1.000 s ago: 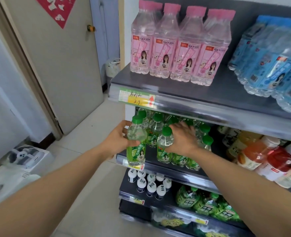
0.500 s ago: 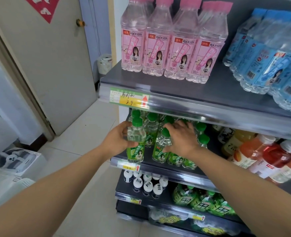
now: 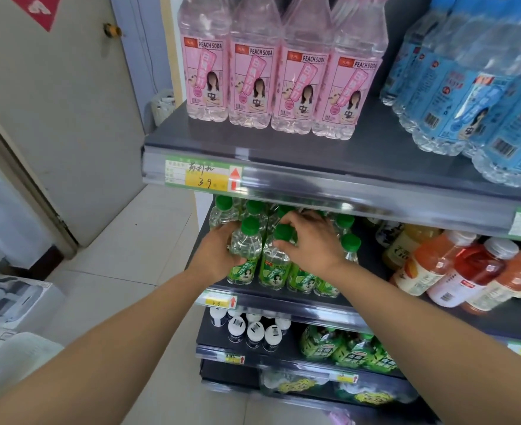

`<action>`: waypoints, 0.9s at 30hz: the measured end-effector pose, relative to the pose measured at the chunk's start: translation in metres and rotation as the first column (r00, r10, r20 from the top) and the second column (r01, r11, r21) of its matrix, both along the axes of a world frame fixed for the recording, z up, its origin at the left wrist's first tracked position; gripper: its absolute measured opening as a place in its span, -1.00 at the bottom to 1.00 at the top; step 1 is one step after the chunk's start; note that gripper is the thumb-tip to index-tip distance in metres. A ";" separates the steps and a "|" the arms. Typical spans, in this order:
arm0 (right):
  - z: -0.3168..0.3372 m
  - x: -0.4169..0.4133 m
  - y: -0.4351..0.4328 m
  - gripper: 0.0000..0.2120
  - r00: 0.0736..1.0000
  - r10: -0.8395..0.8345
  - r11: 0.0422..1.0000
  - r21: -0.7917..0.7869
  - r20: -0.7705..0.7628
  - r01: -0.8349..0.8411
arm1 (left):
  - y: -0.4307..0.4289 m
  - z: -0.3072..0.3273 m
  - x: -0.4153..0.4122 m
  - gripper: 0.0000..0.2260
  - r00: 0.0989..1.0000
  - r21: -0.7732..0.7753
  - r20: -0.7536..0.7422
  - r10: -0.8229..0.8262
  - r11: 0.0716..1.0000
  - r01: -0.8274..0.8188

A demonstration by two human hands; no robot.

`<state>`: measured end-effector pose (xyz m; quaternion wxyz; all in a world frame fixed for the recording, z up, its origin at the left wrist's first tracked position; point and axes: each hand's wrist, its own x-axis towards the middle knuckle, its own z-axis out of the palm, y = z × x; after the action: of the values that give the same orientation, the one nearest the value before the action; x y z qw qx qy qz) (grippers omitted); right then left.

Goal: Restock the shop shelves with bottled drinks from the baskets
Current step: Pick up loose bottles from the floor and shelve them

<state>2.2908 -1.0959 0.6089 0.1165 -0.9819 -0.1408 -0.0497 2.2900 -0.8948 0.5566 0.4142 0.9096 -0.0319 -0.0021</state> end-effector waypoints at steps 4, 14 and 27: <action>0.000 0.000 -0.001 -0.57 1.000 -0.005 0.999 0.031 -0.021 0.005 | -0.001 -0.002 0.004 -0.33 1.000 0.035 0.006 0.001 0.999 -0.001; -0.002 -0.004 0.001 -0.57 0.999 -0.011 0.996 0.090 -0.034 0.014 | -0.001 0.000 0.003 -0.29 0.998 0.054 -0.046 -0.031 0.998 0.033; 0.002 -0.028 -0.024 -0.51 0.992 -0.003 1.000 0.002 0.129 0.003 | -0.015 0.009 -0.011 -0.28 0.999 0.187 -0.021 0.035 0.982 -0.031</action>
<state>2.2628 -1.1199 0.6108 0.1080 -0.9768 -0.1463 -0.1132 2.2787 -0.9094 0.5651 0.3275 0.9447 -0.0115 -0.0092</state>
